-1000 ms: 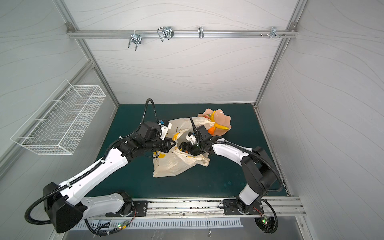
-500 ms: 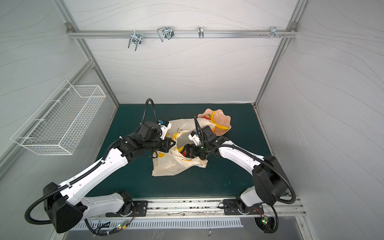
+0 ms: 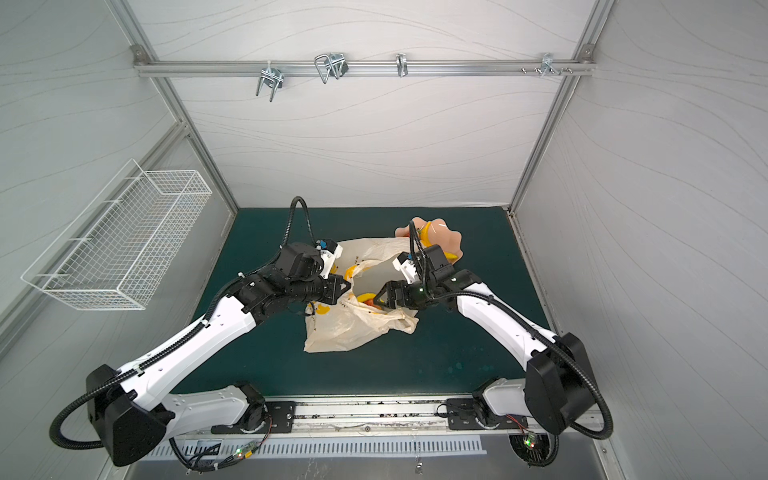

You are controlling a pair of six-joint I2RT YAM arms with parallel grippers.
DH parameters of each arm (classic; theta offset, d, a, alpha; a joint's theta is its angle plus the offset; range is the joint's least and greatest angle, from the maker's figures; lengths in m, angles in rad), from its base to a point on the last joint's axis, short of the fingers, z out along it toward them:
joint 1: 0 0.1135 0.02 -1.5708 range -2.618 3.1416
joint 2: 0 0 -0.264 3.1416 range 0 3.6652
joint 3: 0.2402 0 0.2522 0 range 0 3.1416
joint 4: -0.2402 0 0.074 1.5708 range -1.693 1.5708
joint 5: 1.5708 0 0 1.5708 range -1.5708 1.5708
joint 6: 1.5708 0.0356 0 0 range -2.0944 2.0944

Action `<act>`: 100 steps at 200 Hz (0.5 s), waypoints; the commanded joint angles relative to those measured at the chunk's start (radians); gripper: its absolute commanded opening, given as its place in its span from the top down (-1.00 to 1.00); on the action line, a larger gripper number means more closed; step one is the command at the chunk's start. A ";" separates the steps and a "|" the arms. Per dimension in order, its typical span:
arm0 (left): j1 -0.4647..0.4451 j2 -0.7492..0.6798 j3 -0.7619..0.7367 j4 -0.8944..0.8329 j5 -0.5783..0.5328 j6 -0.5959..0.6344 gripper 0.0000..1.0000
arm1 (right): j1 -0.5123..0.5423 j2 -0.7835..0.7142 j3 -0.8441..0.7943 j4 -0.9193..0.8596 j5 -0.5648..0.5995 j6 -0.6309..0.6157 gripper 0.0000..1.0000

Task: Place the fruits into the plastic bag
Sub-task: 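Withdraw the right gripper up out of the bag toward the bowl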

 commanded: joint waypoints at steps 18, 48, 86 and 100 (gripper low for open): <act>0.003 0.002 0.025 0.018 0.009 0.013 1.00 | -0.062 -0.071 -0.021 -0.073 -0.049 -0.043 -0.98; 0.004 0.000 0.022 0.021 0.009 0.012 1.00 | -0.119 -0.126 -0.033 -0.092 -0.081 -0.047 -0.98; 0.008 -0.002 0.020 0.022 0.012 0.014 1.00 | -0.201 -0.182 -0.023 -0.153 -0.105 -0.071 -0.98; 0.011 -0.006 0.017 0.022 0.013 0.014 1.00 | -0.240 -0.199 -0.020 -0.167 -0.118 -0.074 -0.98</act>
